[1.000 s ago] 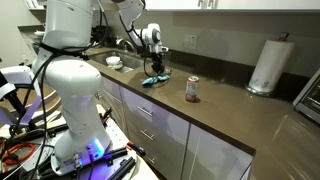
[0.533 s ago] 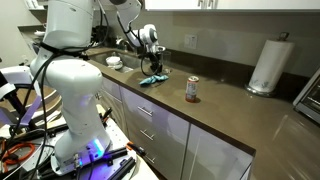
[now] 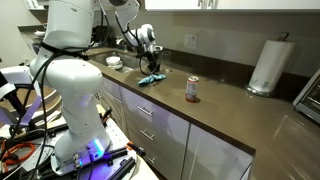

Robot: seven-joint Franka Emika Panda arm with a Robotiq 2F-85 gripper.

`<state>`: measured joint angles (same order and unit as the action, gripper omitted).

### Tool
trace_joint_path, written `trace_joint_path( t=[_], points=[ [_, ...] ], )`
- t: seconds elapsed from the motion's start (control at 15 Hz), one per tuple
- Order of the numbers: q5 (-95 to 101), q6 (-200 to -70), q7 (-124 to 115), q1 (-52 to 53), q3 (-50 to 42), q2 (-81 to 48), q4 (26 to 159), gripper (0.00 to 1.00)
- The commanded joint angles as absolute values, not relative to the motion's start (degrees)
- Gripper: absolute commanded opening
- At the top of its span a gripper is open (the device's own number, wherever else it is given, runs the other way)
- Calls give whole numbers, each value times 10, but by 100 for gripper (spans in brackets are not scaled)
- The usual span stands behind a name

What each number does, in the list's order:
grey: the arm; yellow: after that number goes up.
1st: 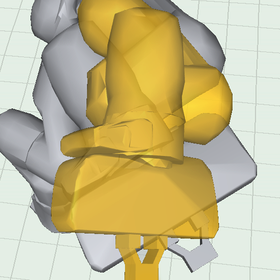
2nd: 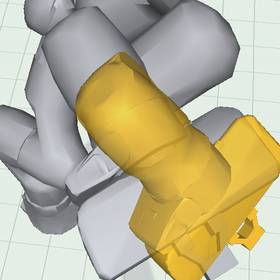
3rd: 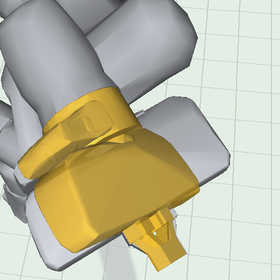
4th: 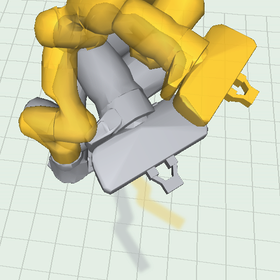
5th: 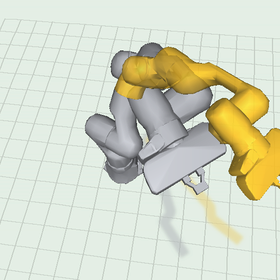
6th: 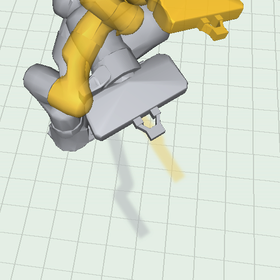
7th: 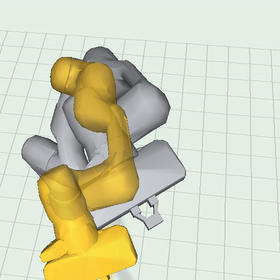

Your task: Use the towel to wipe the counter

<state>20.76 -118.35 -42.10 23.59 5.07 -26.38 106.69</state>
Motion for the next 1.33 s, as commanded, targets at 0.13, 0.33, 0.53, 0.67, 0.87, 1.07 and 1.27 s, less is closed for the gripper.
trace_joint_path(
  t=[0.13,0.33,0.53,0.67,0.87,1.07,1.27],
  points=[
    [213,-1163,-407,250,65,-276,1045,4],
    [214,-1153,-403,259,69,-284,1030,4],
    [214,-1135,-394,267,72,-297,1004,4],
    [214,-1122,-380,271,72,-310,981,4],
    [215,-1098,-360,277,70,-330,944,4],
    [218,-1074,-345,285,67,-348,910,4],
    [212,-1086,-360,285,66,-342,923,9]
  ],
)
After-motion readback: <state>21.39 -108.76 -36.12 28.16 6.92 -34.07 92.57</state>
